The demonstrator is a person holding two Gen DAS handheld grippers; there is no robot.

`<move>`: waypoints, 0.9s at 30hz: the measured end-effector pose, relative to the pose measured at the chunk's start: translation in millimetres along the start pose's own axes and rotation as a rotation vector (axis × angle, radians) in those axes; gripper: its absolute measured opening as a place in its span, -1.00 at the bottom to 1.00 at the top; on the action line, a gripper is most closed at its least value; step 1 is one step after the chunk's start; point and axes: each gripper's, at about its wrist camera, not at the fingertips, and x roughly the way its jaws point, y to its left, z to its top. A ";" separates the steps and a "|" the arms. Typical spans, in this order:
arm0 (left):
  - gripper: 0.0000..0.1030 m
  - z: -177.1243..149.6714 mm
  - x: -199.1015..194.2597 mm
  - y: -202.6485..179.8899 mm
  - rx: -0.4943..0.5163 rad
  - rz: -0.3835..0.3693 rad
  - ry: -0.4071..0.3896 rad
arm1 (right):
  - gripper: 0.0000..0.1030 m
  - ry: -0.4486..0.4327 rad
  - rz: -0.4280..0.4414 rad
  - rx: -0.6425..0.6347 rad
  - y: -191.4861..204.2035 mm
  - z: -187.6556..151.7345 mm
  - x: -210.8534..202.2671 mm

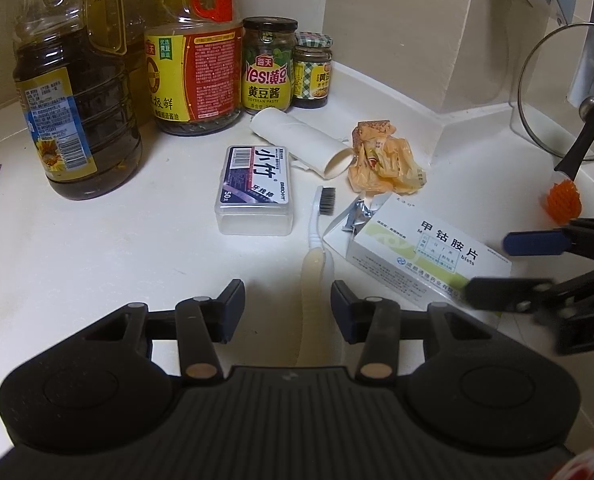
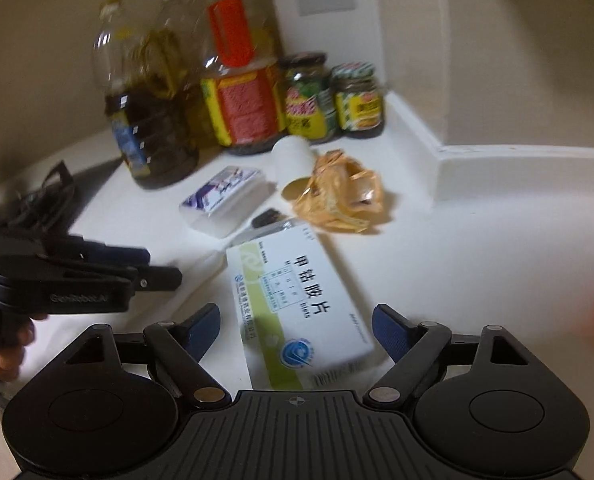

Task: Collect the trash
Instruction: 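Reach left tool to white toothbrush while right tool grasps white medicine box, then close left tool on the white toothbrush handle and lift it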

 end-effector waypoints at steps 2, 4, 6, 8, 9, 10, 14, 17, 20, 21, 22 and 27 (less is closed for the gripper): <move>-0.16 -0.8 -1.0 0.8 0.001 0.000 -0.002 | 0.61 0.023 -0.013 -0.038 2.8 1.1 11.4; -0.16 -1.6 -1.2 1.8 0.002 0.001 0.000 | 0.61 0.042 -0.016 -0.072 4.7 2.4 20.3; -0.16 -1.8 -0.7 2.8 0.002 0.001 0.001 | 0.61 0.057 -0.023 -0.098 6.6 3.9 28.2; -0.16 -1.3 -0.2 3.5 0.004 0.000 0.001 | 0.61 0.065 -0.027 -0.120 7.8 5.4 35.3; -0.16 -1.0 0.1 3.7 0.005 -0.001 0.002 | 0.60 0.071 -0.026 -0.129 7.6 6.0 38.0; -0.16 -0.6 0.3 3.8 0.005 -0.002 0.002 | 0.60 0.074 -0.024 -0.139 8.0 6.0 39.9; -0.16 1.0 1.3 2.3 0.014 -0.014 0.001 | 0.45 0.084 -0.033 -0.185 11.0 5.0 45.1; -0.16 2.1 3.3 0.5 0.024 -0.021 0.002 | 0.42 0.073 -0.036 -0.209 13.3 2.1 41.9; -0.16 3.7 5.8 -0.9 0.030 -0.025 0.004 | 0.41 0.047 -0.037 -0.215 14.7 -1.8 33.5; -0.16 4.2 6.6 -1.5 0.032 -0.026 0.005 | 0.41 0.034 -0.032 -0.205 14.6 -2.3 29.8; -0.16 4.4 7.7 -1.6 0.036 -0.028 0.005 | 0.41 0.020 -0.031 -0.194 13.8 -3.4 25.3; -0.16 6.5 11.9 -4.4 0.049 -0.040 0.008 | 0.41 -0.038 -0.029 -0.145 13.3 -8.3 -0.7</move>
